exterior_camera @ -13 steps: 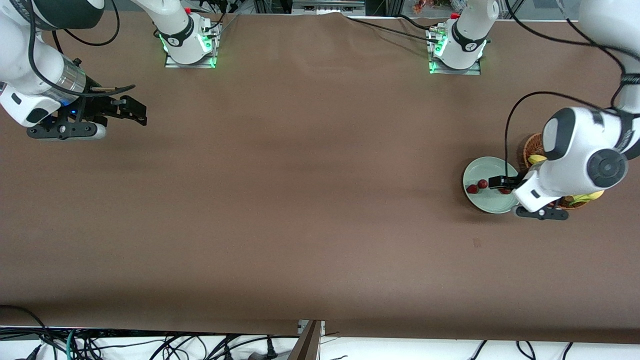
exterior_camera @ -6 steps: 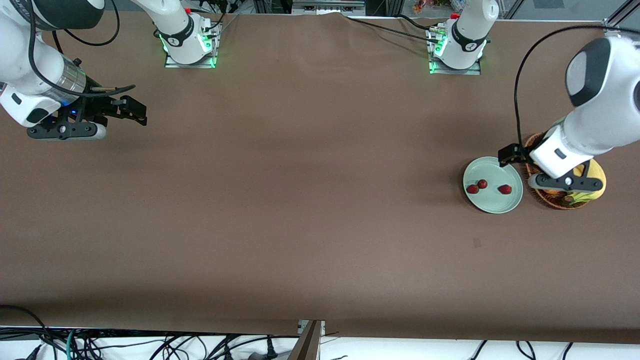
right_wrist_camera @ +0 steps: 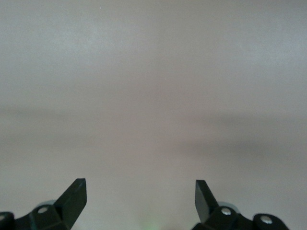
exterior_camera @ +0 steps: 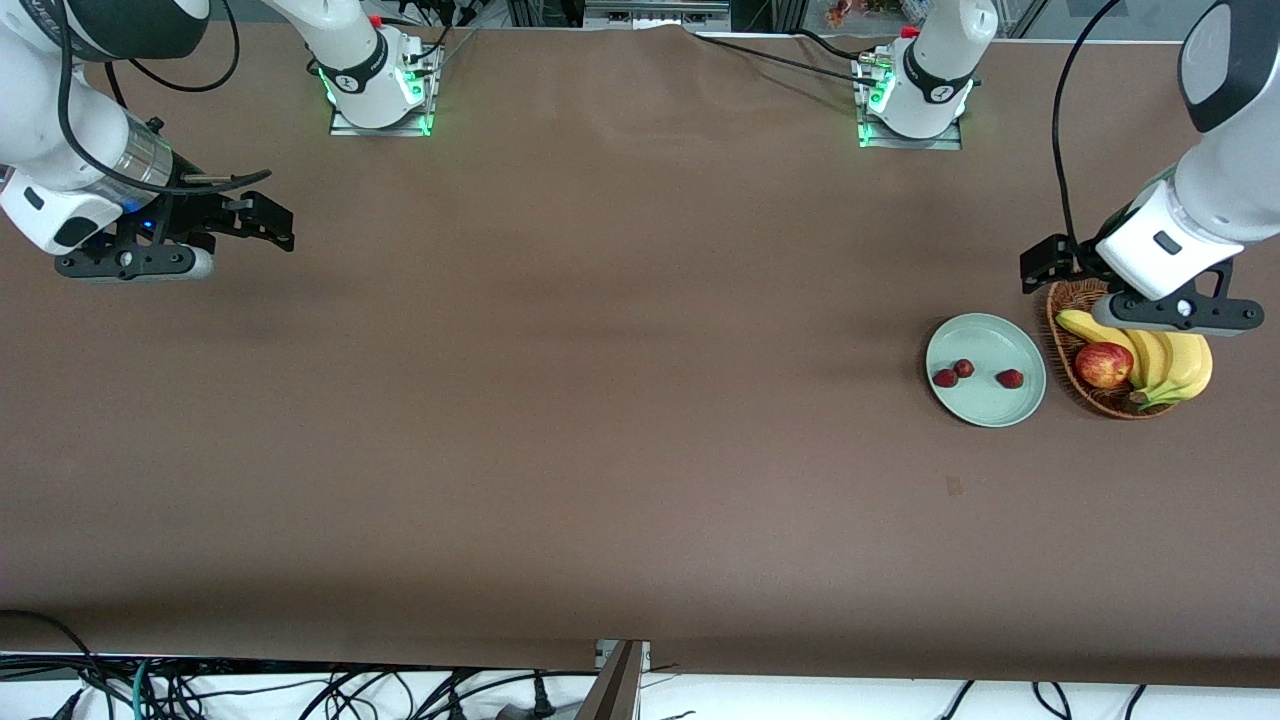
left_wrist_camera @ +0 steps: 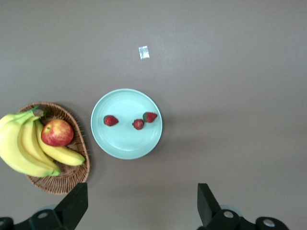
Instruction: Collect all strawberries into plate
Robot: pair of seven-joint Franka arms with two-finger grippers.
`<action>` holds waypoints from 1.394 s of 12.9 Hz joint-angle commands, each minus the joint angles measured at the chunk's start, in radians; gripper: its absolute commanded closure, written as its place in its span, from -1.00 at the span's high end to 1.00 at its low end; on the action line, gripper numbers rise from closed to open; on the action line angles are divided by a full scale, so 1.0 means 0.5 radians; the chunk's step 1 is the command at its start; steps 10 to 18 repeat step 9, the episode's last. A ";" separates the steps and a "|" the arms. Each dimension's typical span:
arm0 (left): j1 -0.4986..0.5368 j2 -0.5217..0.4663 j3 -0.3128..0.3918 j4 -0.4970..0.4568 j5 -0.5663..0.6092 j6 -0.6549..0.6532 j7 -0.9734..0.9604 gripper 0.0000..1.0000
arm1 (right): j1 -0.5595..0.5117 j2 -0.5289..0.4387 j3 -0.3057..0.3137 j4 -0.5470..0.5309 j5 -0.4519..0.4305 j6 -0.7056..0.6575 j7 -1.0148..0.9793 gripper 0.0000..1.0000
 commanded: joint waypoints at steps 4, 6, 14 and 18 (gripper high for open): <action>0.044 -0.058 0.047 0.010 -0.161 -0.058 0.053 1.00 | -0.032 0.002 0.022 0.007 -0.022 -0.006 -0.032 0.99; 0.041 -0.058 0.044 0.010 -0.161 -0.057 0.053 1.00 | -0.029 0.002 0.022 0.007 -0.022 -0.012 -0.032 0.99; 0.041 -0.058 0.041 0.010 -0.161 -0.061 0.053 1.00 | -0.035 0.024 0.022 0.062 -0.025 -0.003 -0.035 0.99; 0.041 -0.058 0.041 0.010 -0.161 -0.061 0.053 1.00 | -0.035 0.024 0.022 0.062 -0.025 -0.003 -0.035 0.99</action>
